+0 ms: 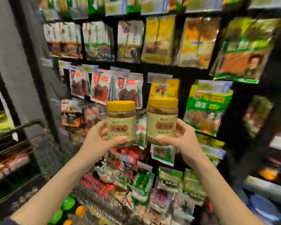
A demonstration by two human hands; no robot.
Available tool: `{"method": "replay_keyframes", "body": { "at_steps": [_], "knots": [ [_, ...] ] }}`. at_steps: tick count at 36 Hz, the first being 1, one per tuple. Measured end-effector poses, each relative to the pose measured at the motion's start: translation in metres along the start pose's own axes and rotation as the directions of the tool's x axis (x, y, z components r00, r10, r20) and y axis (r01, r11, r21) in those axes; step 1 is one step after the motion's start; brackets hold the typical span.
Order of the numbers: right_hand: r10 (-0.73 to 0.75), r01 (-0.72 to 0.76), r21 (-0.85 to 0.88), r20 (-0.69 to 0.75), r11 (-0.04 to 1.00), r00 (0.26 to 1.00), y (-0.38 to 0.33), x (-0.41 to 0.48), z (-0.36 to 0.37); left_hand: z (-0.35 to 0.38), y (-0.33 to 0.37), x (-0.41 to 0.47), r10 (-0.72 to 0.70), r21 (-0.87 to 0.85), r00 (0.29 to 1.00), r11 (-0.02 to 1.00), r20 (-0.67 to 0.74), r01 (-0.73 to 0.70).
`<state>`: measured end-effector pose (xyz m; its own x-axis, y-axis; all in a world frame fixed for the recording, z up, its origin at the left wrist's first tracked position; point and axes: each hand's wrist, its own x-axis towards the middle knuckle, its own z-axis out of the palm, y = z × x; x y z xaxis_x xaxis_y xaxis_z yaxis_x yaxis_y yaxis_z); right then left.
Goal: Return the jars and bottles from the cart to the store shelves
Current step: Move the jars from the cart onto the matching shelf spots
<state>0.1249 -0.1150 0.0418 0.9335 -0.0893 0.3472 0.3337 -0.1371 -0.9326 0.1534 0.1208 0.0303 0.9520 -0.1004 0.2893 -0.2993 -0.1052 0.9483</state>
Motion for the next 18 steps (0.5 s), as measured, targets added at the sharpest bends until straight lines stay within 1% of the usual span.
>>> {"method": "replay_keyframes", "body": {
  "at_steps": [5,8,12,15,18],
  "knots": [
    [-0.029,0.013,-0.080,-0.204,0.997,0.979,-0.023,-0.047,-0.068,0.068,0.018,0.001,0.083,-0.060,0.981,0.996,0.175,-0.074],
    [-0.049,0.008,-0.131,-0.313,0.991,0.949,-0.036,-0.080,-0.110,0.114,0.031,-0.003,0.095,-0.121,0.950,0.991,0.299,-0.061],
    [-0.051,-0.032,-0.178,-0.442,0.984,0.896,-0.051,-0.127,-0.166,0.179,0.050,-0.013,0.142,-0.169,0.897,0.983,0.418,-0.077],
    [-0.060,-0.067,-0.213,-0.537,0.975,0.842,-0.060,-0.162,-0.207,0.229,0.066,-0.026,0.165,-0.208,0.845,0.976,0.509,-0.066],
    [-0.067,-0.096,-0.233,-0.607,0.968,0.792,-0.069,-0.200,-0.247,0.281,0.081,-0.044,0.191,-0.237,0.800,0.970,0.569,-0.064]
  ]
}}
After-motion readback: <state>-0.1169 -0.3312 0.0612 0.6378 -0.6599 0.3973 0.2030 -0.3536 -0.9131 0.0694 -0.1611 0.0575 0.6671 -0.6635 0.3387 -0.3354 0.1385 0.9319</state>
